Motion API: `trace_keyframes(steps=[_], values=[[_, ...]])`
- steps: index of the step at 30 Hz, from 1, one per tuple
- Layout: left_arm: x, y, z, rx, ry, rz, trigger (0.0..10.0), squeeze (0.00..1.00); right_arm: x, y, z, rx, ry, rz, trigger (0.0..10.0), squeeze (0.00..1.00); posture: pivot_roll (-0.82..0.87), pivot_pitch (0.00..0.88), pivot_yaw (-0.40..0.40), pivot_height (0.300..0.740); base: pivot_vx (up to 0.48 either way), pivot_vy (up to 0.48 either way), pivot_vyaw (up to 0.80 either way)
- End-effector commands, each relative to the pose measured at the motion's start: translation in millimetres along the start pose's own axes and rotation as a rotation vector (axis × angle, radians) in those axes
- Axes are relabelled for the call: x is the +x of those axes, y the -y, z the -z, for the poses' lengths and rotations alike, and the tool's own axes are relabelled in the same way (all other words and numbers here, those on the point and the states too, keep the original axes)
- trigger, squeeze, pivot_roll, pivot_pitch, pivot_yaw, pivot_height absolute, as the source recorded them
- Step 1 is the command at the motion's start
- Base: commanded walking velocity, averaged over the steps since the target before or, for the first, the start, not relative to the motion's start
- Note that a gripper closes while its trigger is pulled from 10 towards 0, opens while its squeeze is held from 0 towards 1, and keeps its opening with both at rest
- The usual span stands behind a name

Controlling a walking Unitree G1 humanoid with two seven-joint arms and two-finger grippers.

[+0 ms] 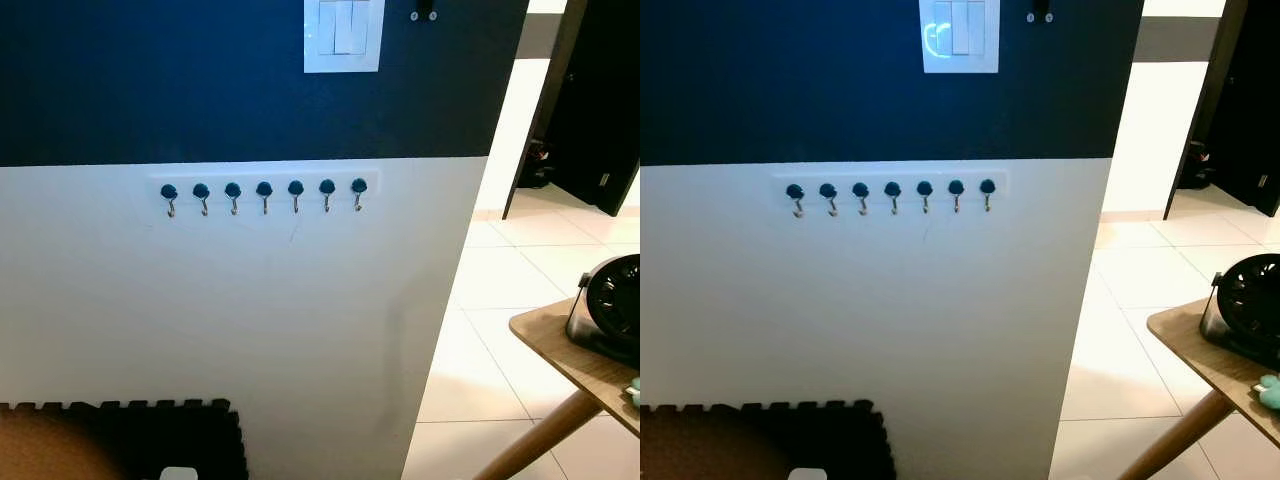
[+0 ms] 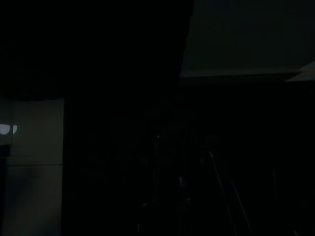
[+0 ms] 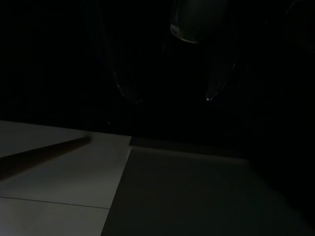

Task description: Hang keys on a hook

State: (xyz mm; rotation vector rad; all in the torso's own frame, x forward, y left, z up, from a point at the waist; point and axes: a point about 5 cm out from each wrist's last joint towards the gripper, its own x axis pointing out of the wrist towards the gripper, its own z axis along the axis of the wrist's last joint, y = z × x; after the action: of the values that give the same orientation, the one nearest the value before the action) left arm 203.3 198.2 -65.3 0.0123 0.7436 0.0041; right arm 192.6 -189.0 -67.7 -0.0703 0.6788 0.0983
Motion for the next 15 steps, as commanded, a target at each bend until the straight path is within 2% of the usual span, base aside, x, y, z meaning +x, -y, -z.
trace_keyframes(steps=[1,15], values=[[-1.5,1.9,5.2,0.009,-0.014,0.011,10.0,0.0,-0.6,-2.8,2.3,-0.005,-0.007,-0.015,10.0,0.0,0.02,0.011,0.014,0.74,0.0,0.0,-0.43],[-2.1,4.2,5.7,0.039,-0.009,0.026,10.0,0.0,-0.3,-6.4,2.8,-0.023,-0.01,-0.024,10.0,0.0,0.02,0.009,0.007,0.74,0.0,0.0,-0.8]])
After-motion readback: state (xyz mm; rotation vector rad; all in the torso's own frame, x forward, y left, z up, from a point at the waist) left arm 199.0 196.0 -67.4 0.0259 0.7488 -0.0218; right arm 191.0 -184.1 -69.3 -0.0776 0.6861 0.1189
